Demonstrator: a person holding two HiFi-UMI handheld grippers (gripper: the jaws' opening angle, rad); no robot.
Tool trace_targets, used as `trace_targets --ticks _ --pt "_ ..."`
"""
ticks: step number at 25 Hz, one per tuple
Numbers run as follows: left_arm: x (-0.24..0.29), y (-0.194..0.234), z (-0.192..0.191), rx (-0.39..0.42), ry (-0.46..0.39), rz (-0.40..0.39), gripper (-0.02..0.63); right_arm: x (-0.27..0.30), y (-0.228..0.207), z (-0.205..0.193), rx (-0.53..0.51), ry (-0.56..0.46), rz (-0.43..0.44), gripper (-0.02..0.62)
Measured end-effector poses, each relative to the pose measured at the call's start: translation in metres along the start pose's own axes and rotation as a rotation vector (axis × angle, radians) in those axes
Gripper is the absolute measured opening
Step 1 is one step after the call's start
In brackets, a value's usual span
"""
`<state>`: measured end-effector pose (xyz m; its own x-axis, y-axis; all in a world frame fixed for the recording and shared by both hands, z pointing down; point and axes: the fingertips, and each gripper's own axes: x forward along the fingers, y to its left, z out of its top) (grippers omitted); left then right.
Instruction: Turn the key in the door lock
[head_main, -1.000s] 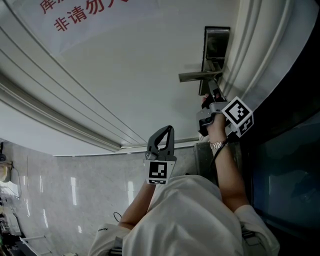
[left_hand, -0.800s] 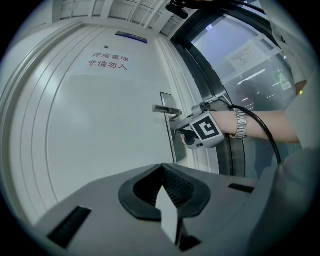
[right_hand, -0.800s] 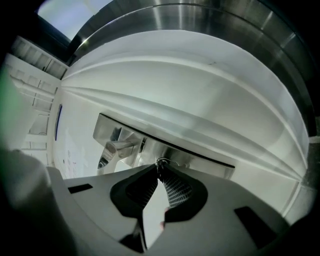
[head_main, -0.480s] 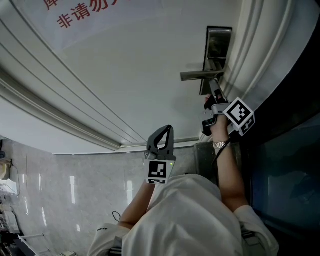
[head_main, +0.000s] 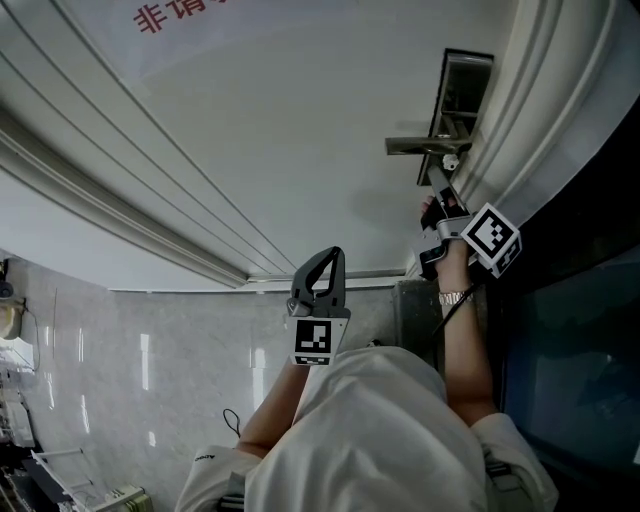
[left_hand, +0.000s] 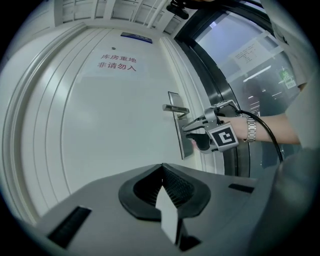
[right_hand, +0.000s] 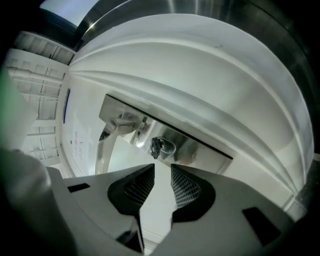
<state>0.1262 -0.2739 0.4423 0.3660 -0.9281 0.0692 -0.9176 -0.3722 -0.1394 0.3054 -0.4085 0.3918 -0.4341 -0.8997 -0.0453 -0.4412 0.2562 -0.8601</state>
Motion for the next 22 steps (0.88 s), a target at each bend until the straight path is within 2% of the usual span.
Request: trace_targets --ticks 7,15,19,22 --pt "-0.014 0.018 -0.010 -0.021 0.013 0.040 0.009 0.001 -0.013 -0.046 -0.008 0.094 -0.052 0.077" --pt "-0.034 0.040 -0.023 -0.048 0.025 0.075 0.009 0.000 -0.024 -0.113 -0.113 0.239 -0.115 0.072" --pt "-0.048 0.059 -0.033 -0.063 0.046 0.096 0.009 0.002 -0.024 -0.145 -0.181 0.294 -0.146 0.017" --pt "-0.059 0.079 -0.039 -0.073 0.054 0.120 0.009 0.008 -0.020 -0.172 -0.228 0.337 -0.155 0.005"
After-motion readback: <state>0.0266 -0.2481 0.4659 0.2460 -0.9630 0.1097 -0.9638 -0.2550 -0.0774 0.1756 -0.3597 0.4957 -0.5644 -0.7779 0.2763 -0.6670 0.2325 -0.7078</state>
